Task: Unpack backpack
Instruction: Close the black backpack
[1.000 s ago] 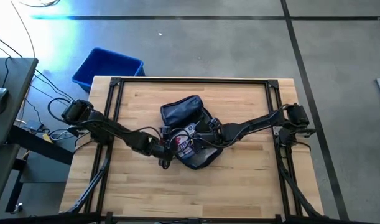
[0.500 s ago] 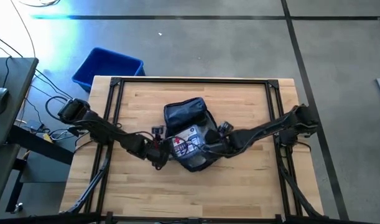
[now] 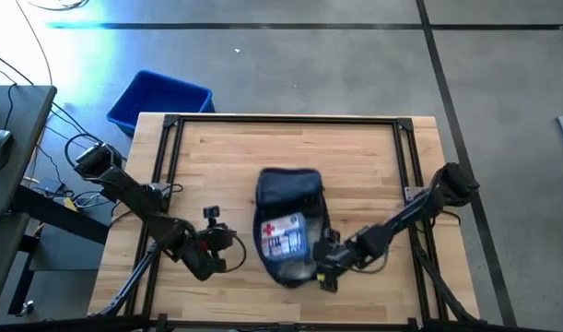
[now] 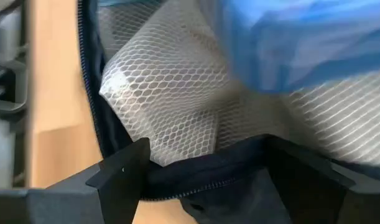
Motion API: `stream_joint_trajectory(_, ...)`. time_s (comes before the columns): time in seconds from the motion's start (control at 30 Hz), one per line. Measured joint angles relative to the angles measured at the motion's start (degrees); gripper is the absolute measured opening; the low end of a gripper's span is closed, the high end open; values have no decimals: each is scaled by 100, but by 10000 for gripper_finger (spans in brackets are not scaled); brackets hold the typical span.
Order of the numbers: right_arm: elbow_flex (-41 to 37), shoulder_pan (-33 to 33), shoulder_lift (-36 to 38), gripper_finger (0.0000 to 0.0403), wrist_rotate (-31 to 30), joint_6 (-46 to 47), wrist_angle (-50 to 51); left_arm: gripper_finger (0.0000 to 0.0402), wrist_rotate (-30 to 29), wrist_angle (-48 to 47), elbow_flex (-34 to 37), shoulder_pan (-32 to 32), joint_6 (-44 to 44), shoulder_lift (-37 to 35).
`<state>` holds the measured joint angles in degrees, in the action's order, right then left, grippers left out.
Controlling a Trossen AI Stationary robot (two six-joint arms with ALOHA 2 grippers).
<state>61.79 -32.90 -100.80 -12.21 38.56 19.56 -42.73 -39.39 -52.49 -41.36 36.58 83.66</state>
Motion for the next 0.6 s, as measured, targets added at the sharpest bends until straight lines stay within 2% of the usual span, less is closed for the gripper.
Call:
stream_joint_trajectory(0.07,226,-187,71,302,-424,-275,74,0,-204,-6,2,37,19,0)
stream_joint_trajectory(0.2,763,-370,324,302,-1707,-760,197,0,-467,-6,2,371,-178,0)
stream_joint_trajectory(0.3,975,-311,532,302,-2294,-614,1053,0,-450,2,6,800,-553,10)
stream_joint_trajectory(0.4,1006,-88,785,299,-2776,396,2459,0,-287,49,97,1256,-858,85)
stream_joint_trajectory(0.47,1006,154,870,287,-2933,1407,3641,0,-171,165,278,1557,-1033,99)
stream_joint_trajectory(0.53,1002,486,890,266,-2928,2349,4720,0,86,417,537,1852,-1157,99)
stream_joint_trajectory(0.6,896,886,904,235,-2906,2695,5239,0,329,752,848,2136,-1291,109)
